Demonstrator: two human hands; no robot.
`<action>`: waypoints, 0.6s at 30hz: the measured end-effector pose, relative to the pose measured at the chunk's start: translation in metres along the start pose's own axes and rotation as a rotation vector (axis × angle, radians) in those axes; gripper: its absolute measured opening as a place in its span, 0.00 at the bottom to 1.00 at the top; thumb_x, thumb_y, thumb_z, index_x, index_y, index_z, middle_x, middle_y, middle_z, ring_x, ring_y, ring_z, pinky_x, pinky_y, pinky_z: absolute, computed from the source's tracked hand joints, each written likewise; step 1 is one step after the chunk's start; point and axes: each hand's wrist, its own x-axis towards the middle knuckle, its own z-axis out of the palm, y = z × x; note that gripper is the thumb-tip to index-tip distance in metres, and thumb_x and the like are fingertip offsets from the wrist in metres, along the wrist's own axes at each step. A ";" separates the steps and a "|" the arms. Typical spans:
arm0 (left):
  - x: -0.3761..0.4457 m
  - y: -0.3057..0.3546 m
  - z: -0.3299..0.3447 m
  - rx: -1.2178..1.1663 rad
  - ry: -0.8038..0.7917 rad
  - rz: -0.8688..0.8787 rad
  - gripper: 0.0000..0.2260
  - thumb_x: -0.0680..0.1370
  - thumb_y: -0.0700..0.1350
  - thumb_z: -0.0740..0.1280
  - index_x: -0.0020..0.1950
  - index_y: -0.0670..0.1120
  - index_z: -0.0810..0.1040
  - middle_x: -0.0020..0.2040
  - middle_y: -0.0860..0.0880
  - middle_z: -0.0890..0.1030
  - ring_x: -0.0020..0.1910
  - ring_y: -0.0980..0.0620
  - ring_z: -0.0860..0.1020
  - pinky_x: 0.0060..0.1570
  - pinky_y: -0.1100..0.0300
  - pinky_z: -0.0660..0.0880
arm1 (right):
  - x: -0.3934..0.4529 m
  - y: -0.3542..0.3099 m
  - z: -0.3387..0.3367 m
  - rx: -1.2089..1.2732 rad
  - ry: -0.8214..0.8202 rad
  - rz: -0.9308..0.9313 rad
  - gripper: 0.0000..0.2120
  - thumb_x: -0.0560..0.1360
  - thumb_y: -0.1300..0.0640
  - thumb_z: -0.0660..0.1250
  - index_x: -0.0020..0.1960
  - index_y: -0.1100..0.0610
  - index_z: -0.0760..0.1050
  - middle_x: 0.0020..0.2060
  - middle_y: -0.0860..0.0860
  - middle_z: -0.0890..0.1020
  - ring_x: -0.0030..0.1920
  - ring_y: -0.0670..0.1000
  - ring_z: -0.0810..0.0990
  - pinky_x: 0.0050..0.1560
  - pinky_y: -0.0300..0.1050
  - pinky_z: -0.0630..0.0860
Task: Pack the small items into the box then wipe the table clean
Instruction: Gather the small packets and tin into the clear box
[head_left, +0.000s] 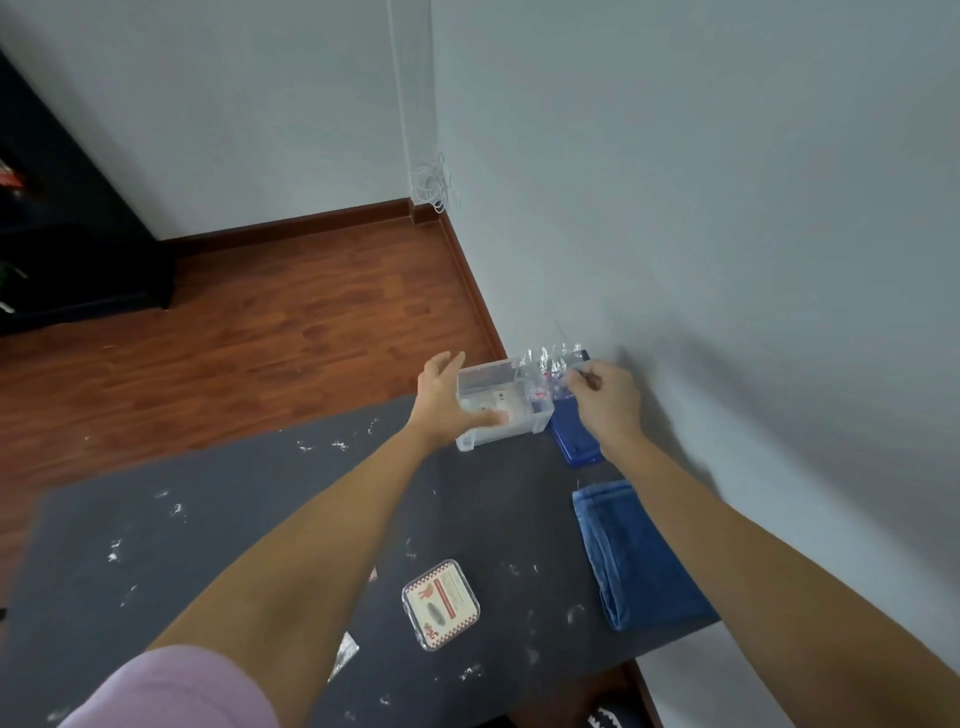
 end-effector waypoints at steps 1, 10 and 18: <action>-0.002 -0.007 -0.002 0.057 -0.063 -0.003 0.53 0.61 0.56 0.80 0.78 0.46 0.55 0.77 0.48 0.54 0.76 0.49 0.52 0.75 0.51 0.58 | 0.001 -0.002 0.006 -0.003 -0.016 -0.002 0.09 0.76 0.58 0.66 0.39 0.60 0.79 0.34 0.51 0.81 0.36 0.48 0.74 0.39 0.44 0.71; -0.015 -0.033 -0.006 0.204 -0.021 0.047 0.53 0.56 0.55 0.80 0.75 0.48 0.57 0.70 0.52 0.64 0.69 0.50 0.66 0.67 0.50 0.69 | 0.008 0.009 0.060 -0.369 -0.182 0.090 0.12 0.75 0.52 0.68 0.51 0.60 0.83 0.54 0.58 0.79 0.59 0.63 0.72 0.54 0.55 0.75; -0.029 -0.036 -0.010 0.291 -0.034 0.062 0.53 0.57 0.57 0.79 0.76 0.49 0.56 0.71 0.52 0.64 0.71 0.50 0.65 0.69 0.49 0.66 | -0.012 0.022 0.067 -0.349 -0.205 -0.066 0.22 0.76 0.53 0.70 0.68 0.52 0.72 0.65 0.57 0.73 0.65 0.58 0.70 0.64 0.54 0.72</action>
